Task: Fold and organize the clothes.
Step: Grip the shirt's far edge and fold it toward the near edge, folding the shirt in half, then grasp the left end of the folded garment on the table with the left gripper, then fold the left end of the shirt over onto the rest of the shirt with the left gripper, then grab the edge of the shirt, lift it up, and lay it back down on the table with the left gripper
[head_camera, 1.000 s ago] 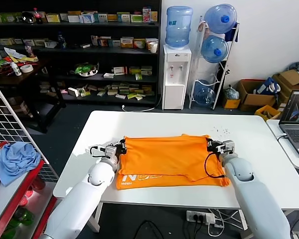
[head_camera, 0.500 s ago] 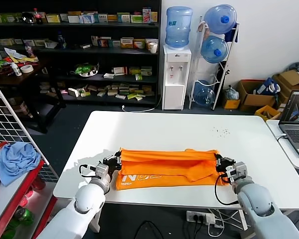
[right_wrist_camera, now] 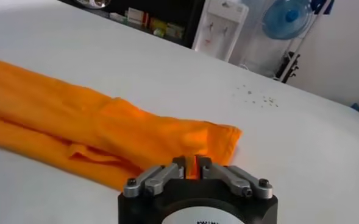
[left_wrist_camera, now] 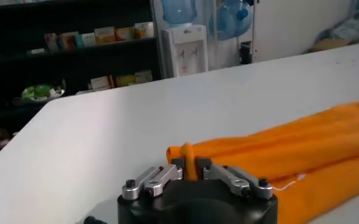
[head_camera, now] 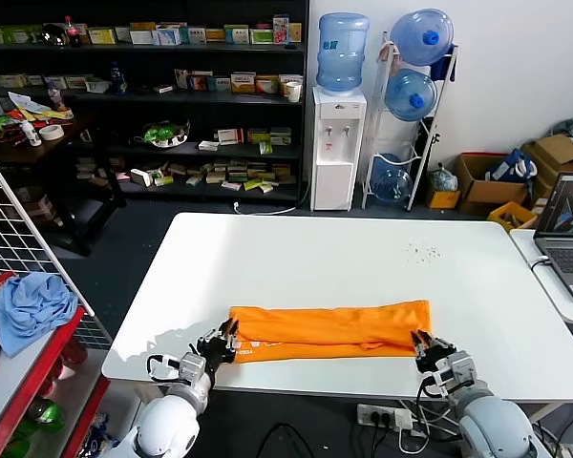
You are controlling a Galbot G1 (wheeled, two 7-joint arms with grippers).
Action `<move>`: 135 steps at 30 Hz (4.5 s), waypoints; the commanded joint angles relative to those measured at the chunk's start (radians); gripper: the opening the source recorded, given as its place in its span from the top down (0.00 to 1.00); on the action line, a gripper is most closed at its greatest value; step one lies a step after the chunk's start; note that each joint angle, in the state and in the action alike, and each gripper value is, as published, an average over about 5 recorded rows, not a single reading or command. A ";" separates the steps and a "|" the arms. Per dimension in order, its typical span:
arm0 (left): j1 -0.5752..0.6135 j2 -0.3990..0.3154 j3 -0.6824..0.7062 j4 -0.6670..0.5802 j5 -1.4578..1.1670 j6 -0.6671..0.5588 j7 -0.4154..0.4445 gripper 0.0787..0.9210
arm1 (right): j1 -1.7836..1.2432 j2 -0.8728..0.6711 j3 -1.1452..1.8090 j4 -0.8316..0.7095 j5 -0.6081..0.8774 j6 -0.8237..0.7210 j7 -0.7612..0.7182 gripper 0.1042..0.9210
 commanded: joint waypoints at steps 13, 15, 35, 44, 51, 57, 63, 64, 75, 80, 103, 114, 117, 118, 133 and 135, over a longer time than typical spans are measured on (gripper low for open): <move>0.014 -0.048 -0.039 0.042 -0.182 0.049 -0.003 0.31 | -0.049 0.005 0.003 0.071 -0.014 0.002 0.019 0.27; 0.009 -0.051 -0.037 0.048 -0.192 0.063 -0.005 0.24 | -0.051 0.006 0.003 0.073 -0.013 0.001 0.019 0.20; -0.002 -0.032 -0.032 0.041 -0.235 0.100 0.005 0.64 | -0.050 0.008 -0.004 0.093 -0.001 -0.018 0.023 0.12; -0.001 0.008 -0.053 -0.012 -0.261 0.122 0.009 0.92 | -0.045 0.009 -0.005 0.095 0.004 -0.024 0.025 0.12; 0.003 0.125 -0.171 -0.008 -0.281 0.149 0.003 0.94 | -0.033 0.014 -0.013 0.098 0.000 -0.022 0.026 0.12; -0.010 0.243 -0.278 0.075 -0.283 0.147 -0.002 0.94 | -0.024 0.023 -0.023 0.096 -0.009 -0.017 0.024 0.12; -0.016 0.336 -0.324 0.141 -0.227 0.118 -0.010 0.94 | -0.026 0.025 -0.027 0.102 -0.011 -0.011 0.023 0.12; -0.019 0.344 -0.328 0.148 -0.222 0.112 -0.016 0.94 | -0.026 0.025 -0.027 0.103 -0.012 -0.010 0.023 0.12; 0.027 0.342 -0.297 -0.156 -0.300 0.154 -0.077 0.94 | -0.036 0.040 -0.028 0.089 -0.058 0.021 0.033 0.12; 0.032 0.239 -0.175 -0.285 -0.348 0.188 -0.110 0.94 | -0.042 0.055 -0.017 0.070 -0.114 0.076 0.063 0.12; -0.205 -0.129 0.228 -0.079 -0.328 0.180 -0.139 0.94 | -0.037 0.144 0.012 0.023 -0.169 0.131 0.112 0.12; -0.176 -0.115 0.233 -0.077 -0.332 -0.043 -0.052 0.71 | -0.004 0.136 -0.009 0.014 -0.159 0.119 0.110 0.12; -0.154 -0.084 0.185 -0.109 -0.357 -0.073 -0.041 0.61 | 0.006 0.132 -0.016 0.012 -0.153 0.117 0.109 0.12; -0.144 -0.068 0.167 -0.120 -0.367 -0.075 -0.040 0.58 | 0.009 0.130 -0.017 0.011 -0.151 0.117 0.109 0.12; -0.065 0.167 -0.071 -0.071 -0.451 0.184 0.002 0.13 | 0.006 0.106 -0.028 -0.004 -0.134 0.119 0.085 0.12; -0.075 0.171 -0.091 -0.039 -0.464 0.216 0.028 0.12 | 0.003 0.102 -0.027 -0.006 -0.133 0.120 0.081 0.12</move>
